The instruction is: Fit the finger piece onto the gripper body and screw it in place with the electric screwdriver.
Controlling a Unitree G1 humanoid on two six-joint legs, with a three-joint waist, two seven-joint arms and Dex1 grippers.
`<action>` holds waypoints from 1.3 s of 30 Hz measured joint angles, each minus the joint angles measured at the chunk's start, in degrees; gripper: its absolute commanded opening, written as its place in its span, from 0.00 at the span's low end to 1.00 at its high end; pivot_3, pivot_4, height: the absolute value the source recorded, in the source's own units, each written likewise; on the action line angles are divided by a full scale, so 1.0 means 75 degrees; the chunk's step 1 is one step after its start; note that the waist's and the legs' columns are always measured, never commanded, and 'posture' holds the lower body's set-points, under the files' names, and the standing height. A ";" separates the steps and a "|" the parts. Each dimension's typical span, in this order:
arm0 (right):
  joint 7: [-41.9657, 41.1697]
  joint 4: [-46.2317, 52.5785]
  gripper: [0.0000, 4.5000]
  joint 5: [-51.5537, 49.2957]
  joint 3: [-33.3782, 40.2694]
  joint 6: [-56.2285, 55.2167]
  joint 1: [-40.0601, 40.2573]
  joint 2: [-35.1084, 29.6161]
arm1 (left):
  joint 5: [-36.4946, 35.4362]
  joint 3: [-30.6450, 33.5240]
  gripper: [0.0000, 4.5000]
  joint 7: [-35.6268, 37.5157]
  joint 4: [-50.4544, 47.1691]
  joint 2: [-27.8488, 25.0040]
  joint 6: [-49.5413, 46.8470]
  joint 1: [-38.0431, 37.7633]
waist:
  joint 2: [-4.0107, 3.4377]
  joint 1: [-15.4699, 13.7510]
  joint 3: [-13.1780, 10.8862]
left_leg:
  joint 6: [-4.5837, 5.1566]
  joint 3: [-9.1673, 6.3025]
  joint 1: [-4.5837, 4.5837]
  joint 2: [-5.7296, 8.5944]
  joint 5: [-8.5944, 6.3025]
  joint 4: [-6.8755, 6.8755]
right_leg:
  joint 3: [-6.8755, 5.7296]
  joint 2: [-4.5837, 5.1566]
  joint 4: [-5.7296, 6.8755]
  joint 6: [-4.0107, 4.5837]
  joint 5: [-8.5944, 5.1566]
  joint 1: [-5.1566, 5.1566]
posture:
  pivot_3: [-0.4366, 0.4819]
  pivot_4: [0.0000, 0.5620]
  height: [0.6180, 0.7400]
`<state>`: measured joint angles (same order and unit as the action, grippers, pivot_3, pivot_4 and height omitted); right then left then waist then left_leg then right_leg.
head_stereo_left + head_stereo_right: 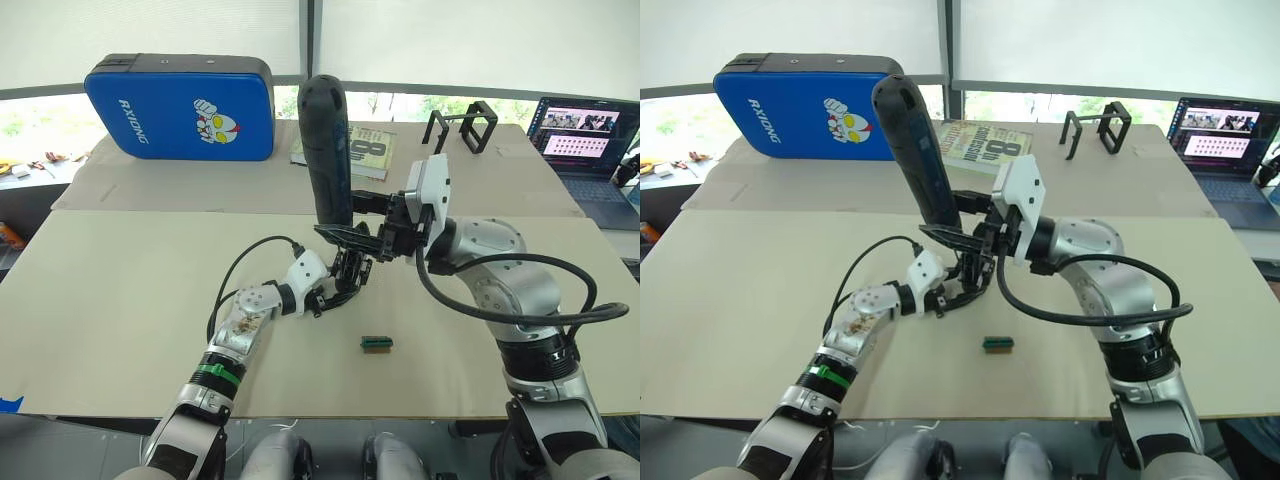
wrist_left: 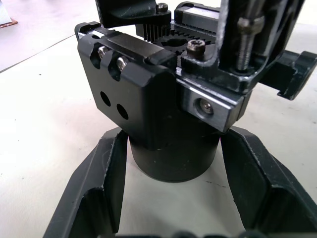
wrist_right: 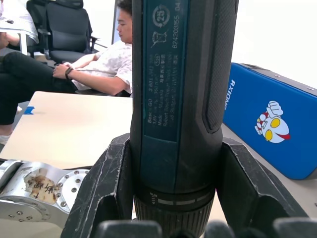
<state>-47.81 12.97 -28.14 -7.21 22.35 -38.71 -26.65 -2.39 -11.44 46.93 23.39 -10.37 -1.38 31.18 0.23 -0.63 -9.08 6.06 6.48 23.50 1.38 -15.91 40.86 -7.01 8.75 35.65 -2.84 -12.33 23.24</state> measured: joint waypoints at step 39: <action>0.0353 0.0665 0.43 -0.0187 0.0347 0.0777 0.0155 -0.0160 | 0.0006 -0.0003 0.51 0.0165 0.0150 -0.0049 0.0001 0.0150 | 0.0000 -0.0020 0.0000 | -0.0013 -0.0001 0.0008 0.0002 -0.0008 -0.0003 | -0.0004 0.0003 -0.0013 -0.0001 0.0000 0.0001 | 0.48 0.27 1.00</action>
<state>-45.16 17.95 -29.55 -4.61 28.18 -37.54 -27.86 -2.34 -11.46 48.17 24.51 -10.74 -1.38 32.31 0.23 -0.78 -9.08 5.96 6.48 23.56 1.40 -15.97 40.84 -7.03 8.78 35.55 -2.85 -12.33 23.25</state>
